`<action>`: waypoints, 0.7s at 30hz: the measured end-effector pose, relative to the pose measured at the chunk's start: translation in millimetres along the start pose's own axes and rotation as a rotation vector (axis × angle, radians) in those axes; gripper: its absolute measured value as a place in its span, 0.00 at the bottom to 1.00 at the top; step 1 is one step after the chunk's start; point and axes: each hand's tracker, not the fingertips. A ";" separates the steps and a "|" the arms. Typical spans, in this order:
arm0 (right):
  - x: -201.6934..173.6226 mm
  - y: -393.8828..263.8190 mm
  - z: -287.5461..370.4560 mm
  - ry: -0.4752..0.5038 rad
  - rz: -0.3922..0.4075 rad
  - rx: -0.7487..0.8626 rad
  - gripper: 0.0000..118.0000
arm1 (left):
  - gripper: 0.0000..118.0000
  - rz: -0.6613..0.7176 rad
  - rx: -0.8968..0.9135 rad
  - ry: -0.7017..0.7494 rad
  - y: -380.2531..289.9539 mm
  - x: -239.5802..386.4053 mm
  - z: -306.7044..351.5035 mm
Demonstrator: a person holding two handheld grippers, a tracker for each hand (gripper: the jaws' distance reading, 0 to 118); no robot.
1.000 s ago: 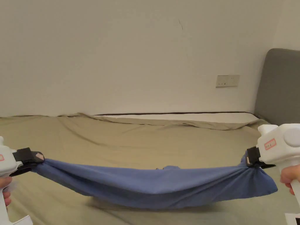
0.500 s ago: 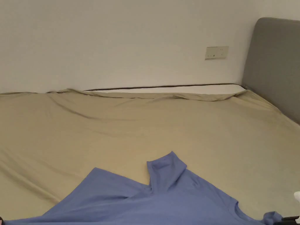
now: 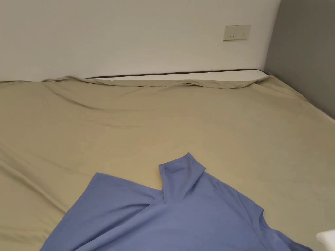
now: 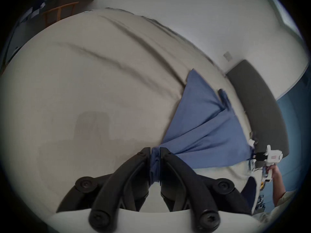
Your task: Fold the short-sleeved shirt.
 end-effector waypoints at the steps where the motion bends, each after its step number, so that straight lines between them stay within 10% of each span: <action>1: -1.2 0.1 -5.9 -0.036 0.022 -0.008 0.09 | 0.08 -0.021 -0.015 0.023 0.9 0.5 -5.8; 6: -1.1 -7.0 -34.7 -0.055 0.011 -0.039 0.09 | 0.08 -0.148 -0.025 0.103 2.7 1.8 -24.0; 9: -6.4 -6.4 -43.8 -0.071 0.010 -0.018 0.08 | 0.40 -0.160 0.035 0.141 -0.7 4.9 -23.1; 11: -9.4 -1.2 -37.5 -0.082 0.012 -0.015 0.33 | 0.86 -0.139 0.037 0.132 3.1 14.0 -17.6; 12: -7.5 2.5 -25.5 -0.085 0.017 -0.011 0.73 | 1.00 -0.106 0.002 0.169 7.0 22.0 -10.3; 13: -3.9 4.8 -4.1 -0.061 -0.017 0.071 1.00 | 1.00 -0.097 0.006 0.164 12.8 31.0 4.1; 17: -1.2 3.9 116.4 0.077 -0.250 0.536 1.00 | 1.00 -0.051 0.426 -0.076 8.7 70.3 104.0; 21: -58.1 -15.0 195.5 0.233 -0.291 0.755 1.00 | 1.00 -0.024 0.528 -0.058 -23.4 92.4 148.1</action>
